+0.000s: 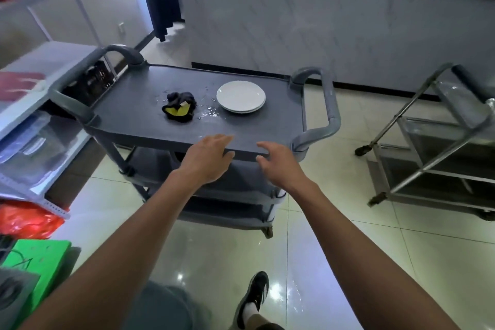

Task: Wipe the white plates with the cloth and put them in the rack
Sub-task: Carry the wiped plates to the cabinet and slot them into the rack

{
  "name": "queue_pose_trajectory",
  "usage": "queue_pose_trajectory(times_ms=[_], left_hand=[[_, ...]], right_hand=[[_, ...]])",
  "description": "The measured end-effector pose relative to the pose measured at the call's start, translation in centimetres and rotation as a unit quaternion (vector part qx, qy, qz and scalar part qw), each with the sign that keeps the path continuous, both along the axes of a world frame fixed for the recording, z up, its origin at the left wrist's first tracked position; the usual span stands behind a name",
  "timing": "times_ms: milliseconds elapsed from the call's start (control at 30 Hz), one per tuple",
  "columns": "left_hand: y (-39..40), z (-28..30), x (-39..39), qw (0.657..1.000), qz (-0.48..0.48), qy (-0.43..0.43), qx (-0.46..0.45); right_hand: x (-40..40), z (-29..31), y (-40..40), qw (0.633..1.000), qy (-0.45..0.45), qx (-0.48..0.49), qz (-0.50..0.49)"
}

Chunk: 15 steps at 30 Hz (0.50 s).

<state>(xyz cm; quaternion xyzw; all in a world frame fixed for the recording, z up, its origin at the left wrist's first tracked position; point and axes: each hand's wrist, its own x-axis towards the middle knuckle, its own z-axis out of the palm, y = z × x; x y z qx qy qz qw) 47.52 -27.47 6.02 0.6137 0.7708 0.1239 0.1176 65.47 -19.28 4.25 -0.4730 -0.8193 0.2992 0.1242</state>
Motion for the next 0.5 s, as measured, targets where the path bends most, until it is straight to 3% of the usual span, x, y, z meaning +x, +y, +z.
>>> queue_pose_trajectory(times_ms=[233, 500], left_hand=[[9.8, -1.0, -1.6, 0.999, 0.013, 0.006, -0.035], [16.9, -2.1, -3.7, 0.997, -0.004, 0.041, -0.061]], right_hand=[[-1.8, -1.8, 10.5, 1.000, -0.003, -0.013, 0.000], [-5.1, -3.4, 17.7, 0.996, -0.072, 0.029, 0.050]])
